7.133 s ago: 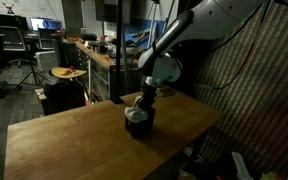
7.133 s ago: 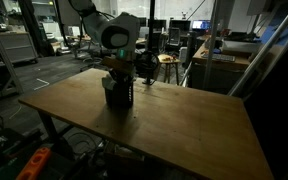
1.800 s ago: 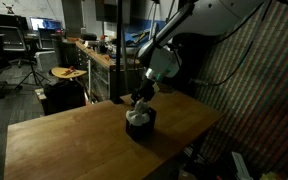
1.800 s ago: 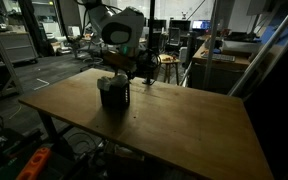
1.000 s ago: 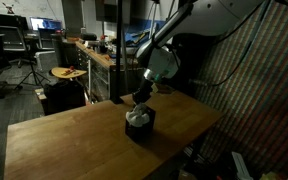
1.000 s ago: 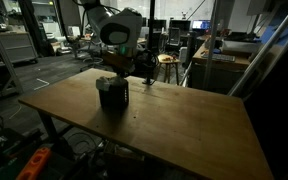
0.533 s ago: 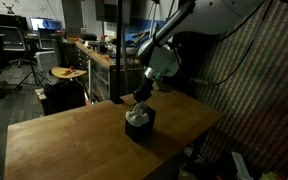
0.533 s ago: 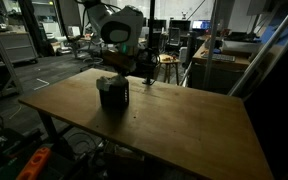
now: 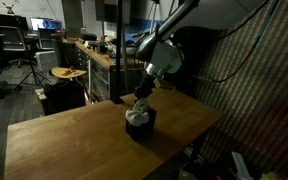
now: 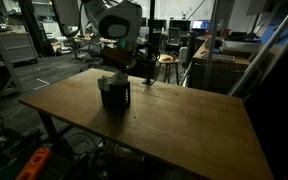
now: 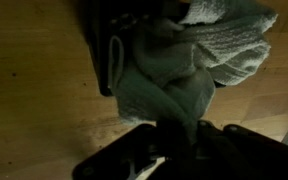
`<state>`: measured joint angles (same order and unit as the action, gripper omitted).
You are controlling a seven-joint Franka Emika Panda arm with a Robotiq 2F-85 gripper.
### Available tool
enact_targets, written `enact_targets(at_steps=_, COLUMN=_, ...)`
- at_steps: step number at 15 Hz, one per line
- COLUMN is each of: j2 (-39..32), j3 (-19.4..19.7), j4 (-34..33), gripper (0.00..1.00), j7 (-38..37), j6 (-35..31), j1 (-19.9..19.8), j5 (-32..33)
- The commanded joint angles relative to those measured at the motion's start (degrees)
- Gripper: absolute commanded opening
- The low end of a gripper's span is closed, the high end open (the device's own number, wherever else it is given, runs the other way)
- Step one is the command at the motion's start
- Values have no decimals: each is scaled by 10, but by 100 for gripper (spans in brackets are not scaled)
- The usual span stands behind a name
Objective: Pick up the white towel and push it down into the black basket
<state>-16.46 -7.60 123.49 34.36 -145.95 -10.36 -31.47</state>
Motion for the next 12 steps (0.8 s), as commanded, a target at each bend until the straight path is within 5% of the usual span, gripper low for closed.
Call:
enact_targets(at_steps=1, j2=32, j3=-5, j4=27, gripper=6, j7=3, j6=-15, j1=6, j5=-19)
enact_targets(at_steps=12, j2=31, j3=-18, j4=39, gripper=5, j7=94, j6=-43, j1=11, j5=-178)
